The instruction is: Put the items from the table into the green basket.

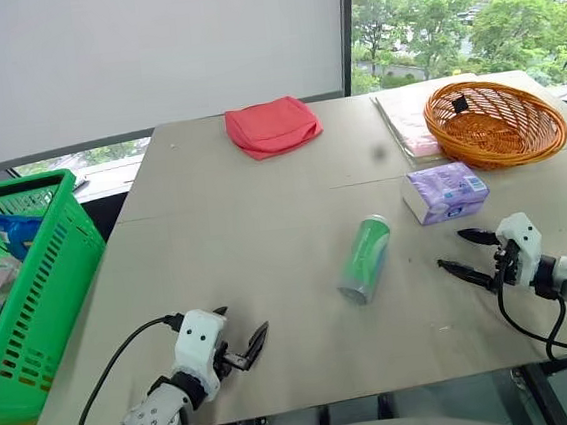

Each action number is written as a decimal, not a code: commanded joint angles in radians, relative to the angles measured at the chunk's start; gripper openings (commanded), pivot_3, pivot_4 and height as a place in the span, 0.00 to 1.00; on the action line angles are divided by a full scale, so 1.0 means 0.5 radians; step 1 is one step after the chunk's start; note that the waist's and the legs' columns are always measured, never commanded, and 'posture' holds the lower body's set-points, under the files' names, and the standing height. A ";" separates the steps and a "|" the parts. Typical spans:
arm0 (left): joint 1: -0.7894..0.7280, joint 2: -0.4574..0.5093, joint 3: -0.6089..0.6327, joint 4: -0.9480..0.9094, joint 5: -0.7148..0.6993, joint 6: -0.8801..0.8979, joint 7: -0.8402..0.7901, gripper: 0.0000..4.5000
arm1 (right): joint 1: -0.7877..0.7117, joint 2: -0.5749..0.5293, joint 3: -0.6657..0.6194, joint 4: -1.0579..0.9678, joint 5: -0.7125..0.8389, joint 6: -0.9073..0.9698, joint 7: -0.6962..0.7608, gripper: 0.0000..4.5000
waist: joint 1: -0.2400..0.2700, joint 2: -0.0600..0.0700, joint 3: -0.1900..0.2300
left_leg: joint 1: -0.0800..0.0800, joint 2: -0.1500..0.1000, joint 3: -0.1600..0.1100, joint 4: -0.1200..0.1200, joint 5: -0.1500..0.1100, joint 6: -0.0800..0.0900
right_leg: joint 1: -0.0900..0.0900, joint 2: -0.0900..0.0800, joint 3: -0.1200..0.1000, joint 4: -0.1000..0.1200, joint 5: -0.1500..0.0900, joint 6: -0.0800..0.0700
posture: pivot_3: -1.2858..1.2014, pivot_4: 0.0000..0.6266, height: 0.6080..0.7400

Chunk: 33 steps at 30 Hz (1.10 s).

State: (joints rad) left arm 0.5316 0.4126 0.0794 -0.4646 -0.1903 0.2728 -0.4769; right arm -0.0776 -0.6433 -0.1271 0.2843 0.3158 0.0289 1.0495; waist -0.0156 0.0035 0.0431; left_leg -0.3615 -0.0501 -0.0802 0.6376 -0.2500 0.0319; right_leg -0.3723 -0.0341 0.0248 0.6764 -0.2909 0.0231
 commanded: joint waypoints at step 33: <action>-0.651 -0.011 -0.240 -0.321 -0.455 0.620 0.030 1.00 | 0.117 -0.190 -0.118 -0.649 0.343 0.393 0.185 1.00 | -0.011 -0.002 0.057 | -0.003 0.001 0.000 0.002 0.000 0.000 | -0.002 0.001 -0.001 0.002 0.000 0.002 | 0.45 0.06 1.00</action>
State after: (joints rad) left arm 0.2447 0.4077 -0.0158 -0.6145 -0.4227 0.5521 -0.4783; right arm -0.0166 -0.7232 -0.1487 0.0331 0.4500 0.2101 1.1301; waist -0.0212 0.0026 0.0715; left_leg -0.3637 -0.0498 -0.0805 0.6393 -0.2499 0.0319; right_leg -0.3733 -0.0334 0.0239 0.6774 -0.2908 0.0242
